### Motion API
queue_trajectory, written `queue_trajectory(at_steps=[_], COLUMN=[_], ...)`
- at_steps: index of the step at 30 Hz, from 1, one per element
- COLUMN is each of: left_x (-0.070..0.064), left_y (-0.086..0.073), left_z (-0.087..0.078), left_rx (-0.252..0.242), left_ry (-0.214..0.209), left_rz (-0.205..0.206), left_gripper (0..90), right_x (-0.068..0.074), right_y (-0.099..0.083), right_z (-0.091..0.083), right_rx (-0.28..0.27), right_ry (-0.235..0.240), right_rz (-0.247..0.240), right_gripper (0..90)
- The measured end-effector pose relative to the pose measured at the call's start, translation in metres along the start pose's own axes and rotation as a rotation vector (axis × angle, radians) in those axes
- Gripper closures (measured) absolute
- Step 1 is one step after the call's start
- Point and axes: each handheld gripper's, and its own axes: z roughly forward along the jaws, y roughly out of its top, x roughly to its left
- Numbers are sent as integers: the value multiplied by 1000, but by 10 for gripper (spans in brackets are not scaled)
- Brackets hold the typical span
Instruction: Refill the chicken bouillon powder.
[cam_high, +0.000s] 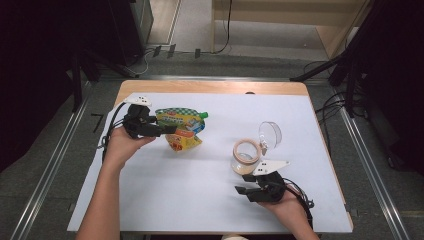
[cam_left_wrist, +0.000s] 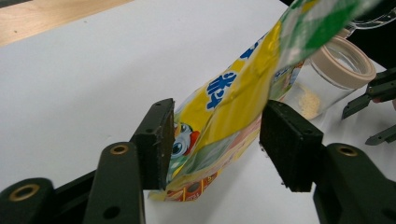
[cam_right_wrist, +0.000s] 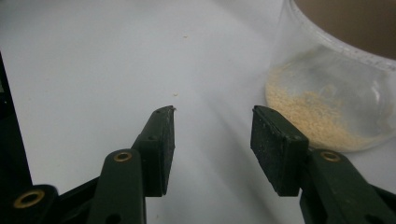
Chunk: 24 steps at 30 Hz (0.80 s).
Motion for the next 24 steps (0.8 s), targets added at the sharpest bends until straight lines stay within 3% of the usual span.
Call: queue_trajectory(at_steps=[7,14,18,24], left_x=[-5,-10,-13,-16], left_y=[2,3,4,4], left_z=[5,9,13,16], left_rx=[-13,-9,-14,-10], left_ry=[16,8,-21,-21], left_rz=[17,32,4,6], left_gripper=[545,653,761,890], right_x=[2,10,13,14], right_y=[1,3,4,4], right_z=[0,6,11,12], right_rx=[-24,-38,-23,-32], right_ry=[-18,5,17,24], right_rz=[-12,-40,-48,-49], right_gripper=[514,516,515,515])
